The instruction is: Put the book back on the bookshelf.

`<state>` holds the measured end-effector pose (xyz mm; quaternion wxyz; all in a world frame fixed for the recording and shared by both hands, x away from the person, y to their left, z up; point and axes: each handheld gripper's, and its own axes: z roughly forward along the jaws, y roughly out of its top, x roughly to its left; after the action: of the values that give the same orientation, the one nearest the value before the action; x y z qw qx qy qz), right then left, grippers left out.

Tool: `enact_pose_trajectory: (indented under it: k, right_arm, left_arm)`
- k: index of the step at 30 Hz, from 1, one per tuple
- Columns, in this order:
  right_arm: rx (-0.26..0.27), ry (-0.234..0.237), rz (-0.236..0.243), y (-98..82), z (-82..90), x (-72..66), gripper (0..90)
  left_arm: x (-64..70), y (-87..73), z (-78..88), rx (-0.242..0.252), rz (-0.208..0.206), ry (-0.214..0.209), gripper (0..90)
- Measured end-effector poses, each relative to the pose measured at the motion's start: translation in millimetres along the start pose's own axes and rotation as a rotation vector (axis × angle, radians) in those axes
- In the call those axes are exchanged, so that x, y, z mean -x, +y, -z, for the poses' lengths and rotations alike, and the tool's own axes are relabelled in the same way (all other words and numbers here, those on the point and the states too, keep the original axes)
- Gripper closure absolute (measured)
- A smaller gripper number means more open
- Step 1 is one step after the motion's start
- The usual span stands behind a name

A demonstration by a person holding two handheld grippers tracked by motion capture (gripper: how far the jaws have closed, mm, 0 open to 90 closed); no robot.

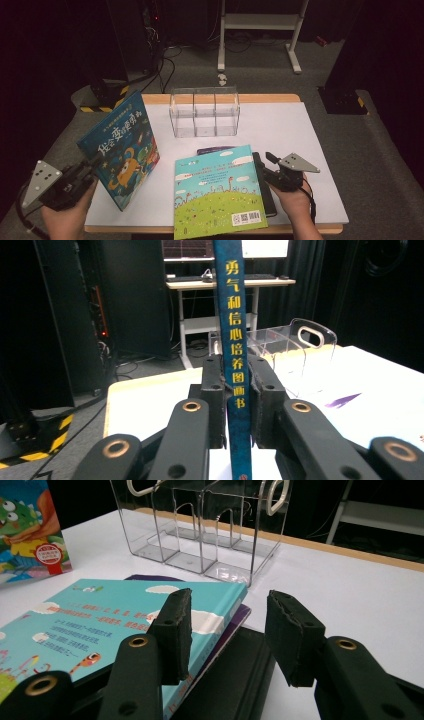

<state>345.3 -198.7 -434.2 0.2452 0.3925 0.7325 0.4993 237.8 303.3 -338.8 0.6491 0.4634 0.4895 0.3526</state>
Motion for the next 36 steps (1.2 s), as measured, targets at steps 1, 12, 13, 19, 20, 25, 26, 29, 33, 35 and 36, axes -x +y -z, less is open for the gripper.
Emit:
enact_pose_trajectory:
  k: [1, 12, 13, 19, 20, 25, 26, 29, 33, 35, 36]
  right_arm:
    - [0.002, 0.003, -0.003, 0.4, 0.2, -0.5, 53.1]
    - [0.011, 0.008, -0.018, 1.3, 0.4, 0.2, 53.2]
    - [0.010, 0.009, -0.019, 1.1, 0.6, 0.4, 53.2]
    - [0.012, 0.012, -0.024, 1.2, 0.7, 0.4, 53.2]
    - [0.011, 0.014, -0.025, 0.9, 0.6, 0.2, 53.1]
    - [0.007, 0.024, -0.031, 0.0, -0.8, -0.8, 53.0]
    - [0.006, 0.024, -0.030, 0.1, -1.0, -1.2, 52.9]
    - [0.005, 0.030, -0.033, 0.2, -1.1, -2.3, 52.8]
    - [0.008, 0.032, -0.034, 0.4, -0.6, -2.2, 52.7]
    - [0.008, 0.033, -0.036, 0.3, -0.4, -2.0, 52.6]
    - [0.008, 0.033, -0.037, 0.3, -0.2, -1.8, 52.6]
  left_arm:
    - [0.0, 0.0, 0.0, 0.000, 0.000, 0.000, 79.0]
    - [-5.6, -12.4, 17.9, -0.009, -0.014, -0.003, 78.0]
    - [-5.4, -14.3, 17.1, -0.016, -0.021, 0.002, 76.9]
    - [-6.3, -15.1, 8.2, -0.016, -0.023, 0.008, 77.3]
    - [-5.8, -15.1, 6.2, -0.011, -0.024, 0.014, 76.9]
    - [-5.2, -14.2, -1.4, -0.001, -0.033, 0.007, 76.1]
    - [-5.3, -13.9, -2.9, -0.003, -0.027, 0.005, 76.0]
    - [-4.7, -14.4, -7.6, -0.001, -0.034, -0.005, 76.0]
    - [-3.2, -14.2, -12.5, -0.016, -0.038, -0.026, 76.3]
    - [-1.8, -13.4, -14.4, -0.028, -0.019, -0.043, 77.2]
    - [-1.3, -12.6, -14.9, -0.037, -0.012, -0.054, 77.6]
